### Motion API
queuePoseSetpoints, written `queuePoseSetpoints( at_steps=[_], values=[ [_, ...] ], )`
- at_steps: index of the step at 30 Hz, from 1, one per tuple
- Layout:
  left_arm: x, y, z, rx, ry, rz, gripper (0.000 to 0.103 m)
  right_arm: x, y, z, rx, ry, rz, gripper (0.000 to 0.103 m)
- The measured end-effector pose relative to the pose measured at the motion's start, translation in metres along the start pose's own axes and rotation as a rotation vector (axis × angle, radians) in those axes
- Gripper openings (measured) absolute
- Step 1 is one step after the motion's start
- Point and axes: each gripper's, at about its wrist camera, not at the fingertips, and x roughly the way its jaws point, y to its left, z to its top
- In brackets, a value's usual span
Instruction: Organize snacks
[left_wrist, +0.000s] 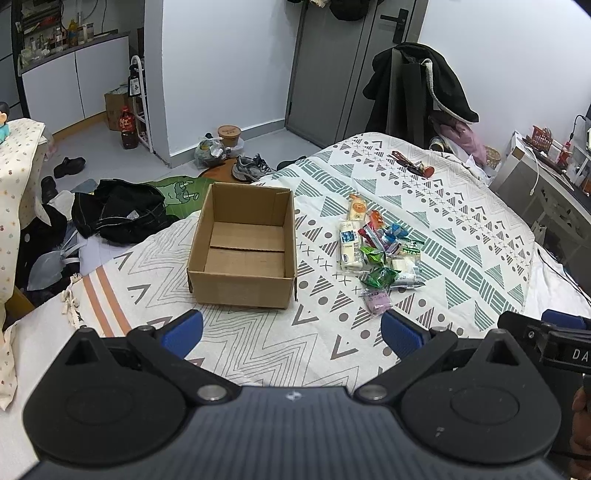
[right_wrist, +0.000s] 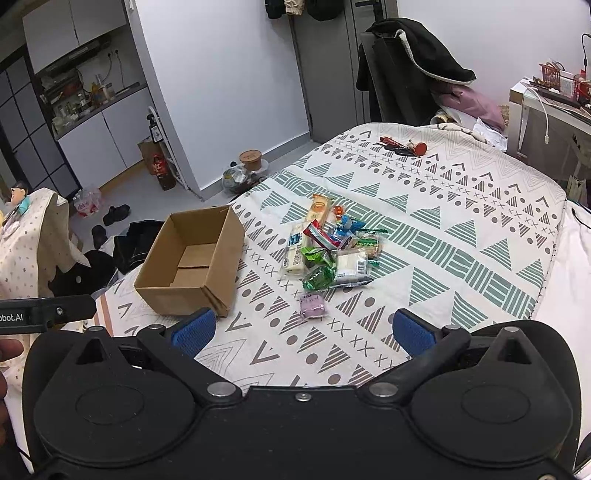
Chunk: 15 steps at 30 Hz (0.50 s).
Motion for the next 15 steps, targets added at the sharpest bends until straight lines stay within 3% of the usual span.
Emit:
queuePoseSetpoints(
  at_steps=[15],
  values=[
    [-0.0061, 0.0046, -0.0002, -0.005, -0.009, -0.008, 0.102, -0.0037, 0.0049, 0.0028, -0.014, -0.003, -0.006, 0.103]
  ],
)
